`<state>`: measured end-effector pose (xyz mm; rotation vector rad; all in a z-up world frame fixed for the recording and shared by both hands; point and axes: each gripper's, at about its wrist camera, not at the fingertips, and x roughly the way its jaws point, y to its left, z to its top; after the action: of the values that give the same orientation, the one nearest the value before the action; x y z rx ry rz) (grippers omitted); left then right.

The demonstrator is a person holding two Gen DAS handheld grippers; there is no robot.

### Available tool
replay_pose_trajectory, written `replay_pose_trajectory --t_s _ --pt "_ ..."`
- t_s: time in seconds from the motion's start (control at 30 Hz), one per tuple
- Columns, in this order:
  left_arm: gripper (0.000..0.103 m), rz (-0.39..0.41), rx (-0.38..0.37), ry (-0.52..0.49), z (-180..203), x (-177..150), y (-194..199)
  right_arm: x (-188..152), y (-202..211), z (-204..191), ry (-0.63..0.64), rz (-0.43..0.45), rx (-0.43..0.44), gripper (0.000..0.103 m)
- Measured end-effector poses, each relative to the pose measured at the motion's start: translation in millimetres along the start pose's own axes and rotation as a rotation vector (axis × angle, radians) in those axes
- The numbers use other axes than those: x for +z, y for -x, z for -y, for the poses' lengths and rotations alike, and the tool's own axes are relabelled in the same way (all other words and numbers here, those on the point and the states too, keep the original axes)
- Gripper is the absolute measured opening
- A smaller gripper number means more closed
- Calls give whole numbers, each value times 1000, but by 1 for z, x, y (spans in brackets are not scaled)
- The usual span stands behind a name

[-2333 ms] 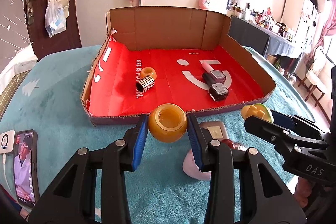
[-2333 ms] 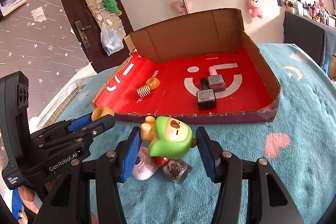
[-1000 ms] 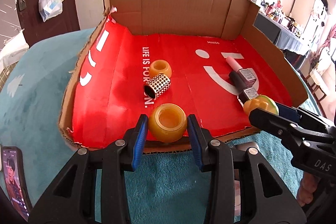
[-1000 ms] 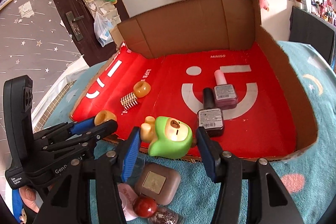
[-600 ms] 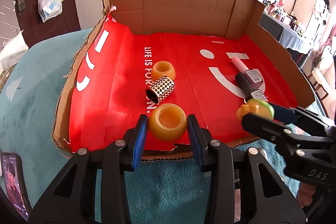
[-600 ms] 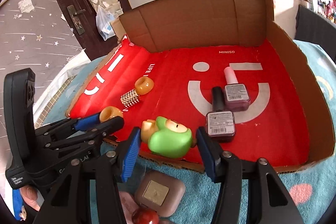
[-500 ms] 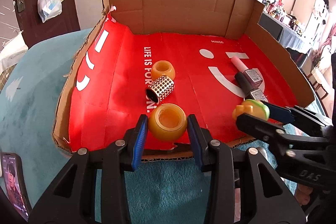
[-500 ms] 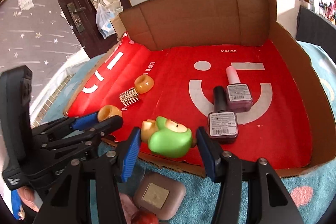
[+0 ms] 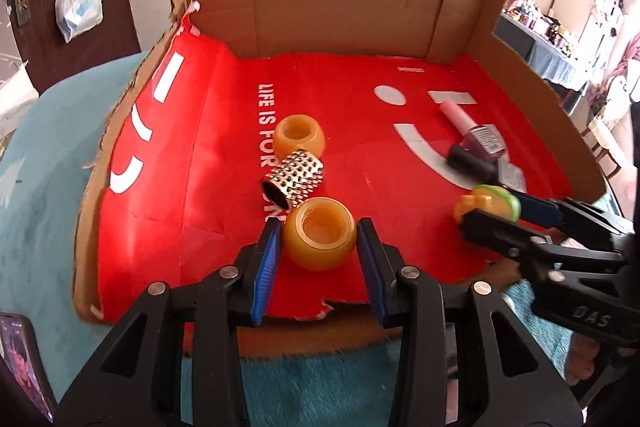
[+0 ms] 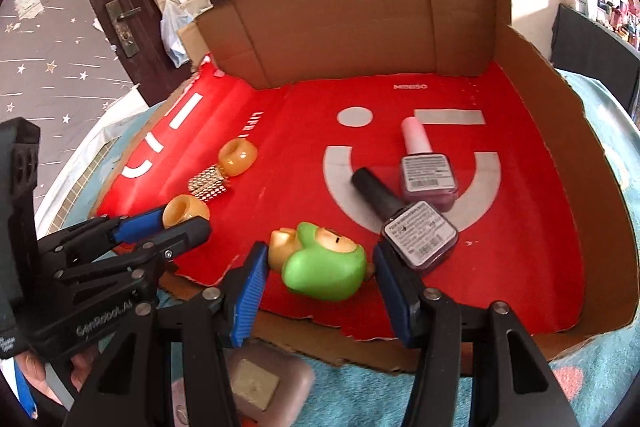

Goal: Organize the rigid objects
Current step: 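Set the orange cup beside the other cup with the left tool while the right tool lowers the frog toy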

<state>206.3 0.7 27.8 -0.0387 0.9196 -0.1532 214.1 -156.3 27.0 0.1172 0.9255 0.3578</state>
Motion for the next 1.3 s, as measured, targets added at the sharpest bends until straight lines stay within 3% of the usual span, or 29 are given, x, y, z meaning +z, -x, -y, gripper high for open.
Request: replay_pose_trajectory --t_s 0.33,0.57,0.8,1.07,1.3 --pt "36 10 57 -4 0 15 -20 9 -3 6 2 40 -36 56" --pt "36 15 66 -8 0 22 -26 11 -5 2 33 41 -60 56" --pt "36 16 66 -9 0 22 -27 7 -2 8 13 22 -25 56" --pt "36 18 68 -9 0 22 -26 18 -7 10 9 82 -111 56" --pt "36 18 74 -11 1 23 -26 19 -7 15 -4 77 -99 56"
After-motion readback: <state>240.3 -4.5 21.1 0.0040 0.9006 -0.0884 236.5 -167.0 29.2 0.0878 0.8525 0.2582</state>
